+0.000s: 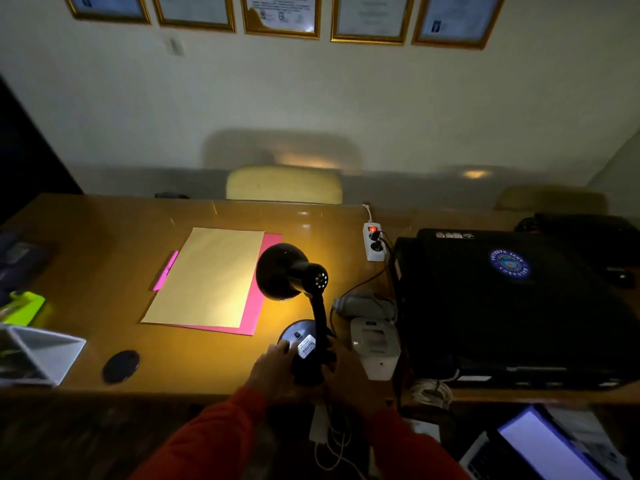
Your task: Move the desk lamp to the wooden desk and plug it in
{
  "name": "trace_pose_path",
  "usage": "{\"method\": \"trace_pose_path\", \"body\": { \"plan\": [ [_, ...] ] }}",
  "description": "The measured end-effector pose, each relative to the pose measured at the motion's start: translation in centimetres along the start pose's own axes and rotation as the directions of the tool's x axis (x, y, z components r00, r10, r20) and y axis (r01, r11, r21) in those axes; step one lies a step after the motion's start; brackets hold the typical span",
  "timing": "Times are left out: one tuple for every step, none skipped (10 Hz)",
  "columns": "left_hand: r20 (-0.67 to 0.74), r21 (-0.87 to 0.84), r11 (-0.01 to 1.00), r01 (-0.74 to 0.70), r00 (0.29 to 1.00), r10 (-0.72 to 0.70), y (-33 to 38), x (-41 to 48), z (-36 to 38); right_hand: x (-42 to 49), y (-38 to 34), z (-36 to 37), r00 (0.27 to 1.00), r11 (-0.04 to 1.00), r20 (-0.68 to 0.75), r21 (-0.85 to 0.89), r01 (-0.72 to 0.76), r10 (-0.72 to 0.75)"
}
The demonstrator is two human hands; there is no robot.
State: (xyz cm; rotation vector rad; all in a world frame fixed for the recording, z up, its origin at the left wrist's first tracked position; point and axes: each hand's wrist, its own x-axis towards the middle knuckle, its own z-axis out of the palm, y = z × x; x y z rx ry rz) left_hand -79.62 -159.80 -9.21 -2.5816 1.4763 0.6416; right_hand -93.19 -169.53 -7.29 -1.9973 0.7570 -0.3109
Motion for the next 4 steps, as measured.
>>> {"method": "trace_pose_path", "body": {
  "plan": [
    [-0.014, -0.076, 0.997, -0.024, 1.0, 0.023, -0.5, -1.8, 0.1, -0.7, -0.4, -0.5, 1.0, 0.998, -0.011, -0.057, -0.004, 0.004],
    [-0.031, -0.126, 0.992, -0.03, 0.999, 0.026, -0.8, -4.1, -0.4, -1.7, -0.9, -0.9, 1.0, 0.995, -0.018, -0.097, -0.012, 0.011],
    [-0.121, -0.114, 0.992, -0.058, 0.992, 0.044, -1.4, -6.4, -1.2, -2.6, -1.9, -1.3, 1.0, 0.987, -0.005, -0.157, 0.019, -0.02],
    [-0.242, -0.104, 0.992, -0.065, 0.969, 0.038, -2.1, -8.6, -2.9, -3.1, -3.0, -2.1, 0.996, 0.97, -0.042, -0.234, 0.065, -0.077]
  ]
}}
